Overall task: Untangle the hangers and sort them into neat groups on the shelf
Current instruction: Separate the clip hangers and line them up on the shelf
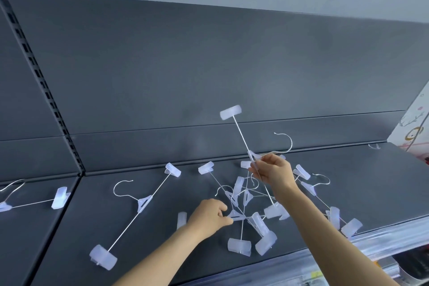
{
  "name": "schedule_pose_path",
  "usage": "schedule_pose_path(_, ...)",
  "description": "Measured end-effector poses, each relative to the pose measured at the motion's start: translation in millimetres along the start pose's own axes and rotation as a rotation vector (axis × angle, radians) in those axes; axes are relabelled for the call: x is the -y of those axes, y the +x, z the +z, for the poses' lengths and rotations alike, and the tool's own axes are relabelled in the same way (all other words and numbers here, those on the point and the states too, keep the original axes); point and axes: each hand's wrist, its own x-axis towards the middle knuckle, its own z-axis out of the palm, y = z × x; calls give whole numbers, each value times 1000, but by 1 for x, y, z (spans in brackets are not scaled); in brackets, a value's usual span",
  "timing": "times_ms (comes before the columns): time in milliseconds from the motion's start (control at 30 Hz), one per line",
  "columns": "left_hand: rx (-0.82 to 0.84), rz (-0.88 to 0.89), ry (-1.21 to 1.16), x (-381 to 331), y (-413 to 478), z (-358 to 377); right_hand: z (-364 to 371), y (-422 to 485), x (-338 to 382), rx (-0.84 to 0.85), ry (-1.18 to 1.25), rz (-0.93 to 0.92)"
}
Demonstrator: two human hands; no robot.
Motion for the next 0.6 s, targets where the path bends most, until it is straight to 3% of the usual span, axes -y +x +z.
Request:
schedule_pose_path(167,-81,117,6,-3,3,8,-9,10,3,-72,-327,-59)
schedule_pose_path(300,-144,96,-49,-2,16,10,-26,17,-17,-106,-638,-12)
schedule_pose_path(467,-141,-9,-95,-6,35,10,-47,9,-42,-116,-673,50)
schedule_pose_path(600,-138,14,-103,-10,47,10,-60,8,-52,-158,-647,61)
